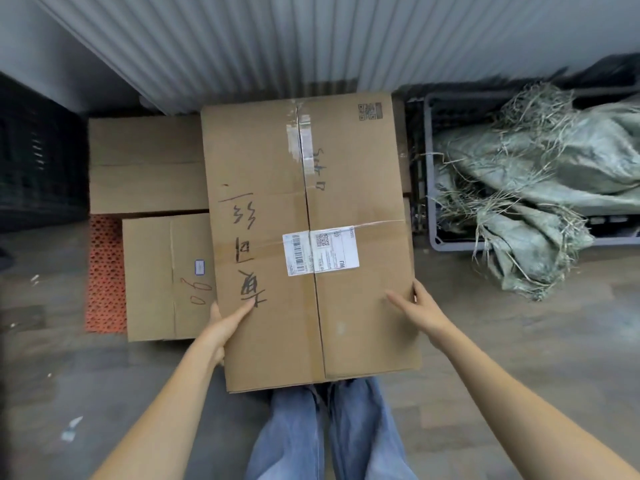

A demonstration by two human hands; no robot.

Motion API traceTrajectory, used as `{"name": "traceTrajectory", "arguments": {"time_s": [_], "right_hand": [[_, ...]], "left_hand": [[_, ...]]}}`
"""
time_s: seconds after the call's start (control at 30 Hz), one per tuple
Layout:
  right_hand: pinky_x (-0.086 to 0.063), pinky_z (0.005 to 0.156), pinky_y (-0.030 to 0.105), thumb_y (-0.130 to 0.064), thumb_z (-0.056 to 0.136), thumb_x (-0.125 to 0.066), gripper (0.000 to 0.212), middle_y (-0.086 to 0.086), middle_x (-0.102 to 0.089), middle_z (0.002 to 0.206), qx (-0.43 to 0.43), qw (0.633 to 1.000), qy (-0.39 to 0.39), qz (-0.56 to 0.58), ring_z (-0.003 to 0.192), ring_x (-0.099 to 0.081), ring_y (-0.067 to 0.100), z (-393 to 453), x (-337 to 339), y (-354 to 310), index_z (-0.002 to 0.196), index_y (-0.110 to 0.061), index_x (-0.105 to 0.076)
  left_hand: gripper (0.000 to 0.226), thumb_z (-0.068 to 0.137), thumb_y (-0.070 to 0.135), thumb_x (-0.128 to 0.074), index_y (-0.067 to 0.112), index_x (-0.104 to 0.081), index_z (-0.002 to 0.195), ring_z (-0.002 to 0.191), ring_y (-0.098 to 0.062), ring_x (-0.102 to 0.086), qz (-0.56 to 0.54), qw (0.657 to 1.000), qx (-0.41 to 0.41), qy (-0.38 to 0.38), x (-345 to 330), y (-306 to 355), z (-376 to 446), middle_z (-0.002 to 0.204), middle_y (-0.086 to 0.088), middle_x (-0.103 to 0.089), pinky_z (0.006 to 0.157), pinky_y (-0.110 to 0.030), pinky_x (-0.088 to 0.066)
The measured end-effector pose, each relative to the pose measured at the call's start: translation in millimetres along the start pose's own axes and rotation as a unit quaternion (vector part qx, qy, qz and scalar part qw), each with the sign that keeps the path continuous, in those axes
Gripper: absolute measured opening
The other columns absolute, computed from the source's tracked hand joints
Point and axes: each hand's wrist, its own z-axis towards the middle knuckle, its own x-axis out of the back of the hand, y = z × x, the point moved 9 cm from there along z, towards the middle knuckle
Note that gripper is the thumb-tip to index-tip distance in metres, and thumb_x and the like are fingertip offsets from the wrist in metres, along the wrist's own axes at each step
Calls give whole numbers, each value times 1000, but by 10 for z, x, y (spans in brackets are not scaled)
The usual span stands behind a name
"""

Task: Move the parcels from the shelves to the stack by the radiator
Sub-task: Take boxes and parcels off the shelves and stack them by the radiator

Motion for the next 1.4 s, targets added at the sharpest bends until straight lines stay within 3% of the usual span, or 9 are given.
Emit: {"name": "traceTrajectory", "arguments": {"time_s": [0.17,0.37,0.5,0.77,0.93,1.07,1.17,1.3,1.4], "right_hand": [[-30,111,32,-30,90,-58,67,5,-36,150,64,994,82,19,135,-38,20,254,551,-424,147,-13,-26],[-27,110,30,-17,96,-48,62,12,-31,151,63,991,110,-40,138,-33,23,193,749,-718,148,-9,-17],[-32,108,36,-15,95,-47,57,12,-38,147,55,991,119,-41,133,-40,26,-315,524,-791,147,-11,-24],[-34,104,33,-19,96,-44,48,10,-46,140,228,958,33,-172,127,-45,24,-2582,-69,-2623,143,-15,-34],[-40,100,33,-20,96,-46,39,15,-55,131,397,865,-67,-300,121,-52,26,-4031,-851,-3780,132,-7,-50],[-43,69,19,-14,97,-45,35,17,-62,111,488,772,-177,-366,96,-59,19,-5402,-1886,-4004,128,0,-52],[-41,54,22,-18,98,-44,35,18,-61,100,516,688,-289,-421,80,-60,18,-6525,-2758,-3627,128,-1,-51],[-42,99,48,-26,98,-44,35,15,-58,122,550,564,-404,-466,115,-55,32,-8212,-3634,-2691,129,-11,-50],[-44,77,31,-34,97,-44,27,4,-60,110,574,468,-469,-481,97,-57,18,-9311,-4045,-1785,120,-24,-53]], "left_hand": [[79,85,29,-66,36,-16,147,122,-29,-48,5,993,-112,-35,-320,602,8,138,1,-47,97,-56,-39],[68,96,12,-50,27,-13,151,125,-9,-42,-25,971,-238,-17,-543,1328,-206,150,2,-37,99,-23,-33],[59,99,21,-42,28,-13,150,138,-20,-33,8,969,-243,-46,-476,1349,-690,153,-3,-31,113,-38,-26],[41,97,15,-43,22,-43,138,112,-17,-57,103,948,-299,-43,660,1430,-2976,137,-4,-51,82,-26,-44],[39,99,13,-36,15,-45,137,97,-16,-54,59,924,-368,87,2002,1251,-4384,128,-10,-56,67,-22,-39],[38,100,11,-32,10,-43,136,76,-13,-55,-20,921,-357,156,2946,286,-5403,96,-3,-57,62,-21,-32],[38,99,12,-36,14,-44,136,107,-24,-59,-46,910,-329,249,3651,-838,-6142,121,-7,-57,78,-31,-43],[36,100,24,-36,19,-47,134,113,-22,-59,-177,841,-291,420,4456,-2787,-7255,134,-7,-55,91,-34,-43],[36,101,26,-35,20,-47,134,113,-20,-58,-258,789,-254,496,4566,-4280,-7977,133,-5,-55,98,-37,-42]]}}
